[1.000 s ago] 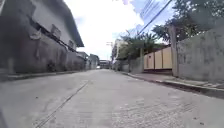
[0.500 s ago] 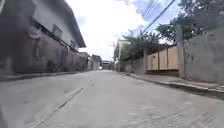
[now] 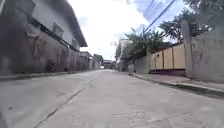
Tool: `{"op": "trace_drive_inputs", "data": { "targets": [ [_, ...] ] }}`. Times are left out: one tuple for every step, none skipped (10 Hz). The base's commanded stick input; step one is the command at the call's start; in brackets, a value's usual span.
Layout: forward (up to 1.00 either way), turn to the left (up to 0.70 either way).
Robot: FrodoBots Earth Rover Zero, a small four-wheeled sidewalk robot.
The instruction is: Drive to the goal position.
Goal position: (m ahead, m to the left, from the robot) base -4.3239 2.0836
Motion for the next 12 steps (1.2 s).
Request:
{"op": "trace_drive_inputs", "data": {
  "targets": [
    [0.7,-0.35],
    [0.7,-0.35],
    [0.7,-0.35],
    [0.7,-0.3],
    [0.7,-0.09],
    [0.7,-0.01],
    [0.7,0.0],
    [0.7,0.0],
    [0.7,0.0],
    [0.7,0.0],
    [0.7,0.0],
    [0.7,0.0]
  ]
}}
